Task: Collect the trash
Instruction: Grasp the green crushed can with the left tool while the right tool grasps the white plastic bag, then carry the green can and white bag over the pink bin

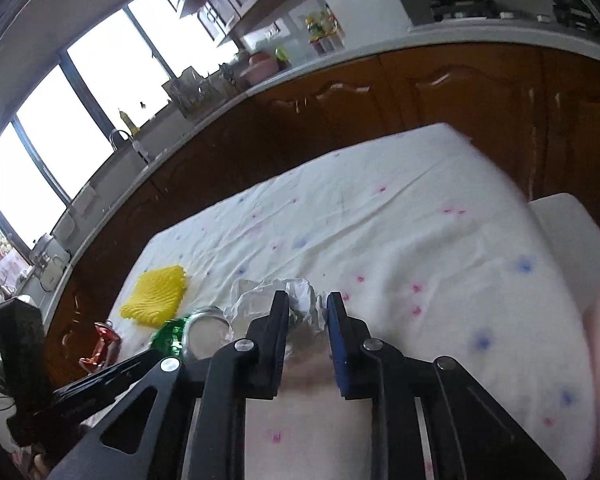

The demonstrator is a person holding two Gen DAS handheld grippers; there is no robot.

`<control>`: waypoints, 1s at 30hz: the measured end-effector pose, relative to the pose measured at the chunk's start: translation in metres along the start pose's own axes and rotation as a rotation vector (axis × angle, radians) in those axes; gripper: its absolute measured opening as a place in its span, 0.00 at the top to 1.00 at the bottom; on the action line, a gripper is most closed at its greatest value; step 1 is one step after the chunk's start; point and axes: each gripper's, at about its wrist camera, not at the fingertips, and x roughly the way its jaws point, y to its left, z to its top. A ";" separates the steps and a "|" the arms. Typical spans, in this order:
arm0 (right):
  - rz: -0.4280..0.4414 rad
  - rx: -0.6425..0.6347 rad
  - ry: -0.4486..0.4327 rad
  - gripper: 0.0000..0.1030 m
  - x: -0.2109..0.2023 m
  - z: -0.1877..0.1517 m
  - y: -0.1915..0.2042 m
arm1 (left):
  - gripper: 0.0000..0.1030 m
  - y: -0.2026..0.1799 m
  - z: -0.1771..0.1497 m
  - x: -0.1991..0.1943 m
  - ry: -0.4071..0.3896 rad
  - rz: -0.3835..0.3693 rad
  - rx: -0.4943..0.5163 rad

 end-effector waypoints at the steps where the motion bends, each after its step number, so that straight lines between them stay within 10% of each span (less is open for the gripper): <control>1: -0.001 -0.001 -0.014 0.81 -0.009 -0.002 0.000 | 0.90 -0.003 -0.001 -0.003 -0.003 -0.007 0.007; 15: -0.038 -0.003 -0.131 0.82 -0.103 -0.028 -0.009 | 0.99 -0.033 -0.023 -0.016 0.024 -0.039 0.123; 19: -0.044 0.001 -0.132 0.82 -0.111 -0.037 -0.011 | 0.64 -0.040 -0.028 -0.020 0.007 0.005 0.149; 22: -0.043 0.012 -0.121 0.82 -0.112 -0.044 -0.015 | 0.61 -0.044 -0.030 -0.020 0.000 0.015 0.158; 27: -0.043 0.036 -0.117 0.82 -0.115 -0.052 -0.021 | 0.61 -0.045 -0.033 -0.009 0.035 0.056 0.171; 30: -0.046 0.040 -0.119 0.82 -0.117 -0.055 -0.023 | 0.82 -0.040 -0.037 0.000 0.066 0.057 0.147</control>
